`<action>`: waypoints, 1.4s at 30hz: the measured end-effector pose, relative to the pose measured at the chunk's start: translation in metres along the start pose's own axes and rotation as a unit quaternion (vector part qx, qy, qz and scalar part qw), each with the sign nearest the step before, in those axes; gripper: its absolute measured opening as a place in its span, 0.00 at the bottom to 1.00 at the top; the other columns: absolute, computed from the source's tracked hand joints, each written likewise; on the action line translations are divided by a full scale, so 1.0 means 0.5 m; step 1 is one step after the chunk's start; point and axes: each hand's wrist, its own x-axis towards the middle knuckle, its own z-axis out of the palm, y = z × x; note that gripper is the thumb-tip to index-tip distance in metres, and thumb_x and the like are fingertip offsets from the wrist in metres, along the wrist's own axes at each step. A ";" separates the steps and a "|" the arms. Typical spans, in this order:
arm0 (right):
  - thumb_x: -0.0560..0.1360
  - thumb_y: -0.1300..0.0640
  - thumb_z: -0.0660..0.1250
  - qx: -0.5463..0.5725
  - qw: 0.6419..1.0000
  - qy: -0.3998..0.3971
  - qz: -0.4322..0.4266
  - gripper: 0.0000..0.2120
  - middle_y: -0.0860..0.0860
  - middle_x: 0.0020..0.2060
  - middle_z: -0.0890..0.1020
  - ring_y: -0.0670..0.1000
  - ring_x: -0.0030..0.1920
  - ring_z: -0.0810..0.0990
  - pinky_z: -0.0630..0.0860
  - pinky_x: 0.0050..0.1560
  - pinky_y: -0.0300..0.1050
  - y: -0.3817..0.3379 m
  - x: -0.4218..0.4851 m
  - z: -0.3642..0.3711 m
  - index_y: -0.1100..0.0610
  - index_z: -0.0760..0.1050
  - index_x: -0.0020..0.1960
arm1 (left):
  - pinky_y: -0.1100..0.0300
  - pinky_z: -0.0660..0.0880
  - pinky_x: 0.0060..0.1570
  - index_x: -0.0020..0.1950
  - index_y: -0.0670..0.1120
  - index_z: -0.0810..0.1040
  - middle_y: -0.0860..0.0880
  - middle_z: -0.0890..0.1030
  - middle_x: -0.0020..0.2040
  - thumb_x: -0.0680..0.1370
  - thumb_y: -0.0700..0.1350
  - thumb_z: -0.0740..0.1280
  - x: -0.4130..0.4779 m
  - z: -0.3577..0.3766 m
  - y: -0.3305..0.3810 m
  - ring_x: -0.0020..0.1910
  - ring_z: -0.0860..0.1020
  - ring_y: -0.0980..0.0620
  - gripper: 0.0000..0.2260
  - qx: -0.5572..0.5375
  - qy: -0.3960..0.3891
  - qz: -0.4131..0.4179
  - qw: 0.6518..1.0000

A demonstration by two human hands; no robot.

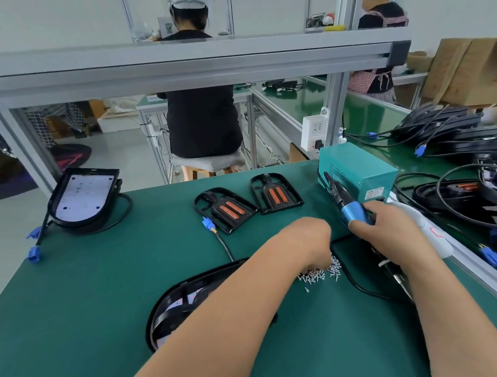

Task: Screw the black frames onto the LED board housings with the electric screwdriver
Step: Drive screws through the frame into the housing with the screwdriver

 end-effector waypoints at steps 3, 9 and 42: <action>0.74 0.50 0.70 0.031 0.999 0.006 0.003 0.08 0.49 0.29 0.77 0.53 0.30 0.74 0.70 0.34 0.48 0.004 0.003 -0.002 0.52 0.75 0.42 | 0.60 0.77 0.34 0.38 0.43 0.77 0.46 0.85 0.33 0.78 0.37 0.66 0.000 -0.005 -0.009 0.30 0.83 0.49 0.08 -0.064 -0.026 -0.018 0.997; 0.76 0.52 0.71 0.067 0.998 0.005 -0.003 0.06 0.47 0.27 0.76 0.46 0.25 0.70 0.67 0.31 0.45 0.007 0.007 -0.006 0.53 0.77 0.43 | 0.60 0.71 0.35 0.33 0.48 0.67 0.49 0.72 0.30 0.76 0.34 0.66 0.003 -0.018 -0.047 0.32 0.71 0.48 0.16 -0.219 -0.060 -0.041 0.973; 0.67 0.42 0.67 0.161 0.987 0.011 0.022 0.12 0.44 0.32 0.82 0.42 0.26 0.75 0.72 0.34 0.44 -0.025 -0.009 -0.001 0.40 0.82 0.49 | 0.70 0.73 0.28 0.51 0.39 0.74 0.45 0.76 0.39 0.84 0.34 0.65 -0.119 -0.042 -0.239 0.31 0.74 0.56 0.02 -0.897 0.002 -0.035 0.441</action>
